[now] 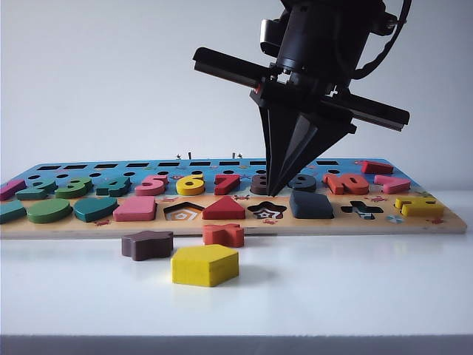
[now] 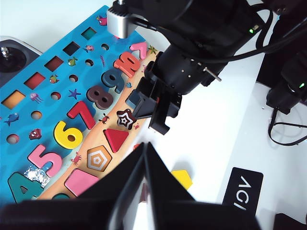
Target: Insert the cube into the slot.
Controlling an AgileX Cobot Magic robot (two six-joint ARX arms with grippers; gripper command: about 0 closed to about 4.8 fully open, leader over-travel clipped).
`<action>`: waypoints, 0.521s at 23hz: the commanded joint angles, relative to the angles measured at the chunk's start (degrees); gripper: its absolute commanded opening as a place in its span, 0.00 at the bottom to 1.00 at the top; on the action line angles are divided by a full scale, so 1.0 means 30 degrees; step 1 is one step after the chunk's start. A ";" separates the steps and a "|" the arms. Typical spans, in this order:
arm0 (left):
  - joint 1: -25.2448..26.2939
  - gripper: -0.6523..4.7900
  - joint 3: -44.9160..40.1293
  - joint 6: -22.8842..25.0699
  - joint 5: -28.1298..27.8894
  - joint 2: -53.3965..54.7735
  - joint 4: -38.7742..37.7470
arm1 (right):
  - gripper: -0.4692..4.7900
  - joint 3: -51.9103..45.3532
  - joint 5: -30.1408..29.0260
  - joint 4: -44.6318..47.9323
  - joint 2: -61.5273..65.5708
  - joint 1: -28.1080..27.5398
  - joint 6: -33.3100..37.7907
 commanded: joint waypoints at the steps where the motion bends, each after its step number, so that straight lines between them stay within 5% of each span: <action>1: 0.0015 0.15 0.0087 0.0087 0.0102 0.0000 0.0146 | 0.07 0.0029 0.0459 -0.0321 -0.0073 -0.0131 -0.0015; 12: 0.0015 0.15 0.0087 0.0087 0.0102 0.0000 0.0146 | 0.07 0.0029 0.1180 -0.0707 -0.0073 -0.0291 -0.0022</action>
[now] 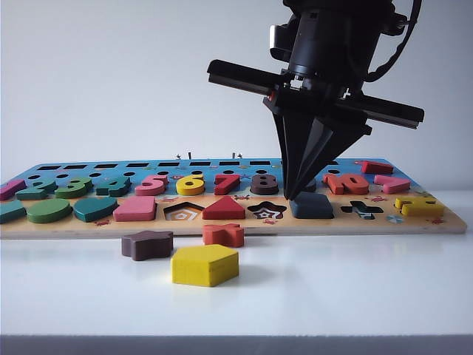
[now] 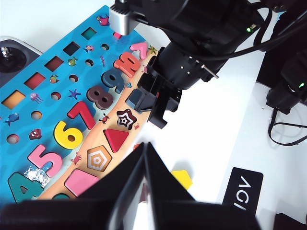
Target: Insert the cube into the slot.
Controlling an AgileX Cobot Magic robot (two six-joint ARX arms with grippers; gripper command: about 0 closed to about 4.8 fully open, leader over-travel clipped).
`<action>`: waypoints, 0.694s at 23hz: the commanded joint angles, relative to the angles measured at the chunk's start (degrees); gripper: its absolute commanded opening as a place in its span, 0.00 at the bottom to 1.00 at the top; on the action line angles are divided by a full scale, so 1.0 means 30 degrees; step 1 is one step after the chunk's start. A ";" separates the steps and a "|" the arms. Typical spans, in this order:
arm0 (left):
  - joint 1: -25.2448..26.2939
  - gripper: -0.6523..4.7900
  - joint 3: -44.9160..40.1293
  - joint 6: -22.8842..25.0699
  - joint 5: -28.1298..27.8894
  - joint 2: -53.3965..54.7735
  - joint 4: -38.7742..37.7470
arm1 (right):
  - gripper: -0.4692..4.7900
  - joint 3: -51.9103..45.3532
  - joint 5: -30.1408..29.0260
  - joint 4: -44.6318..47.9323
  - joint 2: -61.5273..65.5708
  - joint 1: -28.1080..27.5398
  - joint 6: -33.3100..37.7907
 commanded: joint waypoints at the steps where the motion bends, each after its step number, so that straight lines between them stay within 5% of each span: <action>1: 0.0015 0.15 0.0087 0.0087 0.0102 0.0000 0.0146 | 0.07 0.0029 0.0335 0.0036 -0.0073 -0.0015 -0.0015; 16: 0.0015 0.15 0.0087 0.0087 0.0102 0.0000 0.0146 | 0.07 0.0029 0.0801 -0.0233 -0.0066 -0.0029 -0.0146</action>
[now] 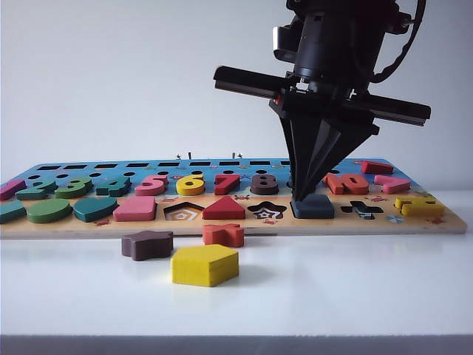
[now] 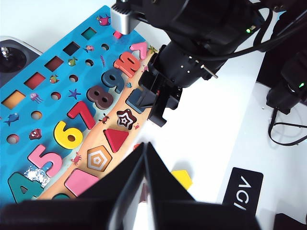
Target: Insert the cube into the slot.
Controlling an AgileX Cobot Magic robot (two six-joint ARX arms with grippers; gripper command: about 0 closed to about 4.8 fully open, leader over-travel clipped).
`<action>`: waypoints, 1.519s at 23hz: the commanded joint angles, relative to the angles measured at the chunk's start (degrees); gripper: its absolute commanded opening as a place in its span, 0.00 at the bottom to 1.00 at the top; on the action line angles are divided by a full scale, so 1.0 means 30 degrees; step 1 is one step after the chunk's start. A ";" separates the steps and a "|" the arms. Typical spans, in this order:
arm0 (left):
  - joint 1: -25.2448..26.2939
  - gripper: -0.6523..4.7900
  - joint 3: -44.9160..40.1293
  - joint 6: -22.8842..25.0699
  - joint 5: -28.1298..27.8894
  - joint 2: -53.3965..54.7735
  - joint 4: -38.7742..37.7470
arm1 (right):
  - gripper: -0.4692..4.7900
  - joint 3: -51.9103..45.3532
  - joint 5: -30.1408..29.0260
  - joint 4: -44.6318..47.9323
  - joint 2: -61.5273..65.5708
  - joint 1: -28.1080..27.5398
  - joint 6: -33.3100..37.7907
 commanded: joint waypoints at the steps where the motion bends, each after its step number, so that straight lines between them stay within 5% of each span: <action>1: 0.0015 0.15 0.0087 0.0087 0.0102 0.0000 0.0153 | 0.07 0.0029 0.0160 0.0255 -0.0073 -0.0007 -0.0095; 9: 0.0022 0.15 0.0087 0.0087 0.0102 0.0000 0.0160 | 0.08 0.0051 -0.0444 0.3016 -0.1603 0.0022 -0.0525; 23: 0.0503 0.15 0.0087 0.0073 -0.0430 -0.0080 0.1421 | 0.09 -0.0576 -0.0452 0.3876 -0.4583 -0.0495 -0.5661; 35: 0.3898 0.15 0.0087 -0.0619 -0.3271 -0.0233 0.4954 | 0.09 -0.6739 -0.0138 0.6222 -1.1125 -0.4175 -0.6171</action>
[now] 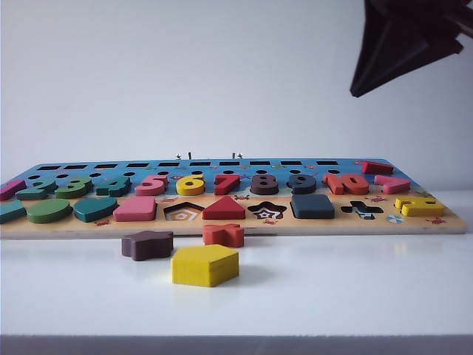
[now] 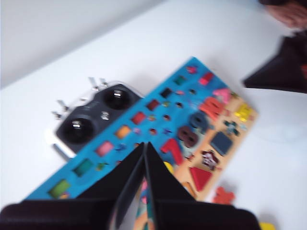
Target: Insert the cube into the slot.
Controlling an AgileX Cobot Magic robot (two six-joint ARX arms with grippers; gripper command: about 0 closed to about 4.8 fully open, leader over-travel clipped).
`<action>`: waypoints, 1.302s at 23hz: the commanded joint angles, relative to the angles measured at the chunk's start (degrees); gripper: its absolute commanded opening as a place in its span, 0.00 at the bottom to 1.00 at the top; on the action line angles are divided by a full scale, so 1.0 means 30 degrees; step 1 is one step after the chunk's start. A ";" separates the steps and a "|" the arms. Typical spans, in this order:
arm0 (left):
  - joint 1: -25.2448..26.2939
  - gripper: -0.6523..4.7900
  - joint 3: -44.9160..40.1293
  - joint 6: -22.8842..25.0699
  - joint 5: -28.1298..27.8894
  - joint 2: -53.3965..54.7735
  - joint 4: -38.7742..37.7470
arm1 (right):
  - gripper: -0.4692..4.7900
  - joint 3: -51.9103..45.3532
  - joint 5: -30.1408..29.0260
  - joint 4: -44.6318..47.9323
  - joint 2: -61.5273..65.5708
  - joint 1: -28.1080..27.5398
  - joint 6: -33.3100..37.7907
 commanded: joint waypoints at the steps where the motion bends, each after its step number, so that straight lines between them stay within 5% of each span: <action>1: 0.1027 0.15 0.0080 -0.0670 -0.1464 -0.0095 0.1173 | 0.09 -0.1566 0.0401 0.0991 -0.1821 -0.1209 -0.0721; 11: 0.3424 0.15 -0.0488 -0.0867 -0.5741 -0.0619 0.3432 | 0.09 -0.4619 0.0204 0.1137 -0.6120 -0.4867 -0.1559; 20: 0.5348 0.15 -0.5064 -0.2040 -1.0877 -0.4211 0.7803 | 0.09 -0.7293 -0.1865 0.1173 -1.0994 -0.8364 -0.2543; 30: 0.5581 0.15 -1.2014 -0.1967 -1.0943 -1.1285 0.7781 | 0.08 -0.9158 -0.2433 0.1151 -1.4746 -0.9952 -0.2521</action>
